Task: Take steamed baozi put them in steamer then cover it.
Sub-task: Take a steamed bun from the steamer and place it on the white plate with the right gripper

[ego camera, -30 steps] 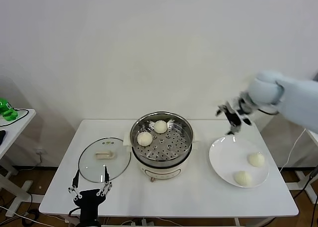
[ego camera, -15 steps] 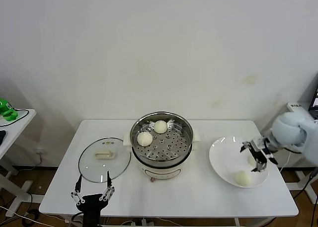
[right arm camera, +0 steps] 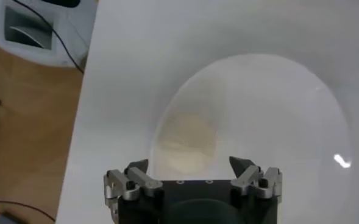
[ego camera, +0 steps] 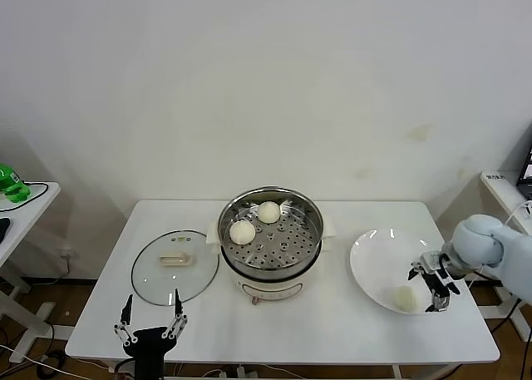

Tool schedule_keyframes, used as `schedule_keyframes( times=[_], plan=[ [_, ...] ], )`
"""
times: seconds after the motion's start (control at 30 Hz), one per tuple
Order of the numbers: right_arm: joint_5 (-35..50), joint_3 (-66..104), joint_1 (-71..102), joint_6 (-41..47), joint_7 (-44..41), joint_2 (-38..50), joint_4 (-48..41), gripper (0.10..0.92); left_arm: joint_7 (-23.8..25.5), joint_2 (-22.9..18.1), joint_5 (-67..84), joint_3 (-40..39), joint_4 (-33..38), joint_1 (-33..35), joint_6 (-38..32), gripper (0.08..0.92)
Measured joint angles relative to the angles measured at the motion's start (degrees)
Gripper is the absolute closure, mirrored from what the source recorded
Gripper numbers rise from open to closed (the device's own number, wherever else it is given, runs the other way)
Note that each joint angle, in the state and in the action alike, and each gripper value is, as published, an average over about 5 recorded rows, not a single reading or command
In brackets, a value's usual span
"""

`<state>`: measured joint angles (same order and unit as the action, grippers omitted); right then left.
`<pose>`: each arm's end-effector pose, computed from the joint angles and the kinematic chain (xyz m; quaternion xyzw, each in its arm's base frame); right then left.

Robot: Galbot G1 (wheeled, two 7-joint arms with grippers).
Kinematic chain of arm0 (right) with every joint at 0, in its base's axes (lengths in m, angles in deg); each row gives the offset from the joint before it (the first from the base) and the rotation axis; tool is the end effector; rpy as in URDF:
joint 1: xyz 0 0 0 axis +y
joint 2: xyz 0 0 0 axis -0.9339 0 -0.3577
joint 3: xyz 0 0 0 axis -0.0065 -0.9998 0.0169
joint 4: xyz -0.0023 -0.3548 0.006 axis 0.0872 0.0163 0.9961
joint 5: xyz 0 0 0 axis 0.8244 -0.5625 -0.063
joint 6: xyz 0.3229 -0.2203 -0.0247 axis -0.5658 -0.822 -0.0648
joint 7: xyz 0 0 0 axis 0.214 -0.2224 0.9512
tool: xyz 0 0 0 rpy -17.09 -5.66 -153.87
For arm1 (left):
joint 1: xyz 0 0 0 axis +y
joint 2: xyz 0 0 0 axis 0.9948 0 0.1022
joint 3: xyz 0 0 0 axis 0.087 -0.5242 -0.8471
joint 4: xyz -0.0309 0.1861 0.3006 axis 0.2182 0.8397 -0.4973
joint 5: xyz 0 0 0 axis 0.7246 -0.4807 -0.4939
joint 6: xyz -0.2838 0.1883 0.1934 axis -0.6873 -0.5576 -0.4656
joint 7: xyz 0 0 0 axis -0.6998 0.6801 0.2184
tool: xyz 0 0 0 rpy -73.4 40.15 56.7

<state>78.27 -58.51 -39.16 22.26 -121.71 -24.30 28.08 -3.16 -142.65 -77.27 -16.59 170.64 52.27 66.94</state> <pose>0.4626 -0.2085 -0.2225 0.5303 -0.4843 0.5456 0.4318 0.1263 -0.0262 -0.3038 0.1145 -0.9893 -0.0868 0.0239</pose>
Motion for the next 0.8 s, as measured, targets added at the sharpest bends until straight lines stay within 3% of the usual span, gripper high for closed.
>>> schedule_keyframes(
  times=[0.37, 0.8],
  plan=[
    [0.64, 2.33, 2.90, 0.75, 0.33, -2.56, -3.36, 0.235, -0.03, -0.17, -0.10, -0.14, -0.44, 0.03, -0.24, 0.177],
    [1.31, 2.95, 3.63, 1.45, -0.07, -2.99, -3.96, 0.408, -0.09, -0.46, -0.39, -0.46, -0.45, 0.09, -0.36, 0.177]
  ],
)
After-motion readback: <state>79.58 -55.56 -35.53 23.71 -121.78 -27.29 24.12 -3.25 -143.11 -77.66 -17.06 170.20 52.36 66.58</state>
